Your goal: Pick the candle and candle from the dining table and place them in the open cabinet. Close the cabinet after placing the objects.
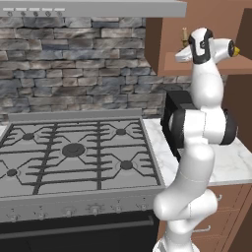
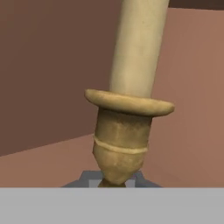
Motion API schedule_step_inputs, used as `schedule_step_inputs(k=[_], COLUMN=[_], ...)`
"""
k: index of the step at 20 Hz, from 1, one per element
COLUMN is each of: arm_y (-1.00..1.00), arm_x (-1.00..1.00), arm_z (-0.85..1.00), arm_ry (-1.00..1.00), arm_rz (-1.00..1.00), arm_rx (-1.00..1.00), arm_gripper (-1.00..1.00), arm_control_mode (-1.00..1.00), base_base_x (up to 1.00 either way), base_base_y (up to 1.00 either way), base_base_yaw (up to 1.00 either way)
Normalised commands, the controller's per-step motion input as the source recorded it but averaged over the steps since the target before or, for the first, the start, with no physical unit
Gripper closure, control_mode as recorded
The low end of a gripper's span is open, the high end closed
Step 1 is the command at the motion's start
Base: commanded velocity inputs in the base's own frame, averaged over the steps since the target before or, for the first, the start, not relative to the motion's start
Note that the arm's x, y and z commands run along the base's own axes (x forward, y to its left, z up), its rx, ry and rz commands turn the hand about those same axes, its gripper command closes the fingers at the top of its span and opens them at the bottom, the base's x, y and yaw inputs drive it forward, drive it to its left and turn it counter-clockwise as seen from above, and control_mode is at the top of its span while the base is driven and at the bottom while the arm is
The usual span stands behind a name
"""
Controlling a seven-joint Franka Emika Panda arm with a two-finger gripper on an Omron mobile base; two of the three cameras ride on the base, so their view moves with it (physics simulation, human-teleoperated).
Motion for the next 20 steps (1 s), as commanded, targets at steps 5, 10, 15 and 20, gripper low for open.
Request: schedule_step_inputs(k=[5, 10, 15, 20], arm_y=[-0.01, -0.02, 0.00, 0.00], arm_x=[0.18, 0.21, 0.16, 0.06], arm_z=[-0.05, -0.05, -0.12, -0.12], arm_ry=[0.05, 0.19, 0.11, 0.07], arm_rz=[0.00, -0.02, 0.00, -0.01], arm_rx=[0.00, 0.03, 0.00, 0.01], arm_gripper=[1.00, 1.00, -1.00, -1.00], arm_control_mode=[-1.00, -1.00, -1.00, -1.00], base_base_x=[0.00, 0.00, 0.00, 0.00], base_base_y=[0.00, 0.00, 0.00, 0.00], base_base_yaw=[0.00, 0.00, 0.00, 0.00])
